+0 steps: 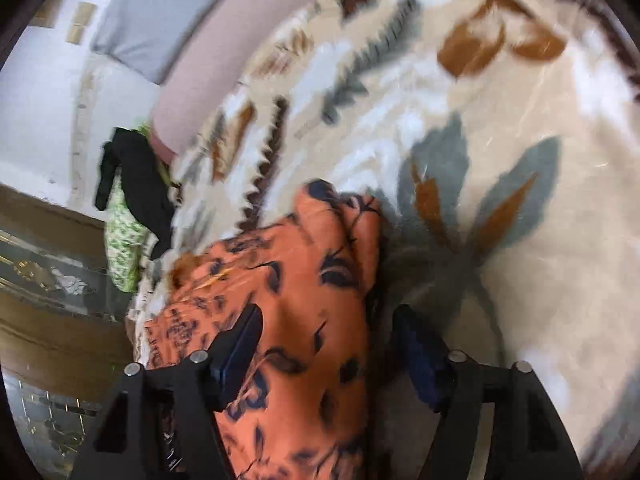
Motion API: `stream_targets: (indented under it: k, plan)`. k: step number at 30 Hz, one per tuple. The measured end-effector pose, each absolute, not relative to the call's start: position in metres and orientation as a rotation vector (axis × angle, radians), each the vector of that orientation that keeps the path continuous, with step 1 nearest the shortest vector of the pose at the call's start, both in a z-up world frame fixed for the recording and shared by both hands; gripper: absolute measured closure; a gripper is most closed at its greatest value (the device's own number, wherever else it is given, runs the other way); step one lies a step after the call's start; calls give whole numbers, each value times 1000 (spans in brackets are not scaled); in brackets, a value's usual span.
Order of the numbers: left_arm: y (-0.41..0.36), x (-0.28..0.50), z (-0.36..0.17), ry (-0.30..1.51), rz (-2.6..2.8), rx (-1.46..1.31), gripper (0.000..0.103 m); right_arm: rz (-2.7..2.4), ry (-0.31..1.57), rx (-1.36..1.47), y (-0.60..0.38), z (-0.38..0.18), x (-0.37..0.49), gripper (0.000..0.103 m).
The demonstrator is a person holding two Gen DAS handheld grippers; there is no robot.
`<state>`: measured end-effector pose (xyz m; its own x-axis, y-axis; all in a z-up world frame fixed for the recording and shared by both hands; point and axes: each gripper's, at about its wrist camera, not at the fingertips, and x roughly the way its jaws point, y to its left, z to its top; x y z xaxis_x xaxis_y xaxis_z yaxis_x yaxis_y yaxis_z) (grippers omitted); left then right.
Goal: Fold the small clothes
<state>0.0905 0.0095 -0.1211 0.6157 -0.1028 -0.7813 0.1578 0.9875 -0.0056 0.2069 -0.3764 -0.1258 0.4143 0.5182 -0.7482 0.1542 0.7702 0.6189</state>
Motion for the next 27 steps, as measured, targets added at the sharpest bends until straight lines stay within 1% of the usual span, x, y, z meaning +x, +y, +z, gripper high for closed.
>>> stream_targets:
  k: [1, 2, 3, 5, 7, 8, 10, 12, 16, 18, 21, 23, 24, 25, 26, 27]
  plan:
    - [9, 91, -121, 892, -151, 68, 22, 250, 1144, 659, -373, -125, 211, 85]
    - [9, 91, -121, 891, -151, 67, 21, 247, 1129, 662, -372, -122, 213, 88]
    - [10, 92, -121, 889, -152, 63, 21, 238, 1073, 619, -368, -110, 212, 91]
    - [9, 92, -121, 887, -151, 60, 21, 236, 996, 566, -360, -90, 210, 92]
    - [9, 94, -122, 888, -151, 61, 20, 189, 1039, 575, -362, -103, 213, 92]
    - [8, 94, -122, 889, -152, 61, 20, 148, 1092, 597, -366, -121, 215, 92]
    - [10, 94, -121, 889, -158, 54, 20, 135, 1061, 686, -376, -130, 208, 80]
    - [11, 93, -121, 889, -162, 50, 20, 97, 1035, 706, -379, -119, 197, 72]
    - [11, 94, -120, 891, -155, 41, 20, 103, 967, 549, -362, -68, 163, 72]
    - [12, 94, -120, 893, -151, 30, 20, 172, 949, 523, -352, -54, 144, 72]
    - [12, 92, -120, 893, -147, 25, 20, 300, 1030, 531, -332, -65, 128, 72]
    - [12, 92, -119, 896, -148, 24, 20, 257, 1185, 538, -331, -110, 127, 71]
    - [13, 92, -119, 899, -149, 19, 20, 236, 1206, 592, -337, -124, 124, 81]
    - [14, 92, -118, 900, -151, 14, 20, 192, 1166, 704, -352, -128, 116, 94]
    - [15, 91, -118, 900, -153, 8, 20, 174, 1148, 726, -354, -122, 111, 94]
    - [15, 91, -118, 901, -154, 3, 20, 173, 1133, 700, -352, -114, 108, 89]
